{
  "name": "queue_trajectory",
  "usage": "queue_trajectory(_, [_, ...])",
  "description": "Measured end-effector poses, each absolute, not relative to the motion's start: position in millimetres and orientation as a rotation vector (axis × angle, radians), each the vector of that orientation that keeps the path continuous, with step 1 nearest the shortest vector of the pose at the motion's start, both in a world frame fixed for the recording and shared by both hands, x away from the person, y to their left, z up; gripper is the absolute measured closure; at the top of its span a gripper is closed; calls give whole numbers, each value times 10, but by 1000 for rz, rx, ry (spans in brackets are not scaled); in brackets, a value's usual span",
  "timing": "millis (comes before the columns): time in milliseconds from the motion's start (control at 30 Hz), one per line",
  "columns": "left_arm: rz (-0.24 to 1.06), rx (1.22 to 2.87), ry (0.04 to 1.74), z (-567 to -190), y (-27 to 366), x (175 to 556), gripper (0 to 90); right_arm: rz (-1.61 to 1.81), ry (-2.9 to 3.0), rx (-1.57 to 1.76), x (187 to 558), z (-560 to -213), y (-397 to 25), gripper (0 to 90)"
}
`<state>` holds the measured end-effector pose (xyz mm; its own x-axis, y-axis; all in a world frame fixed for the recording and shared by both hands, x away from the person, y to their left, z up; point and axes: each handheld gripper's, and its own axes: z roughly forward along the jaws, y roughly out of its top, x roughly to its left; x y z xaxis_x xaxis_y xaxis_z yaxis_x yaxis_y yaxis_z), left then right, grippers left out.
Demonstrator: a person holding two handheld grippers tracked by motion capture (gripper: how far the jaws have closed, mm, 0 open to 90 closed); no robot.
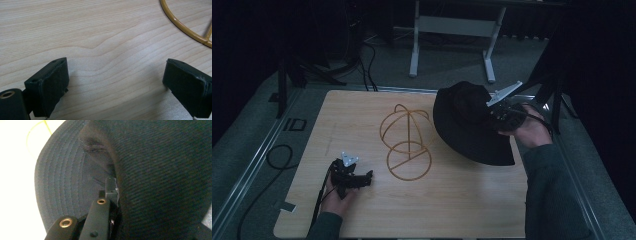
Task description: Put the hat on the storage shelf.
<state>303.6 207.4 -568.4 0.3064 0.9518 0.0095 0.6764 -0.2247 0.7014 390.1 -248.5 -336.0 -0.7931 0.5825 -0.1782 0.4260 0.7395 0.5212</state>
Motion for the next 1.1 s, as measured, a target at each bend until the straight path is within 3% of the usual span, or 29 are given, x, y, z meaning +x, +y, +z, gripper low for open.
queue_trajectory(1100, [603,1987,1438,-5684,2076,3037,70,742,2597,704,3821,-3099,-2526,868])
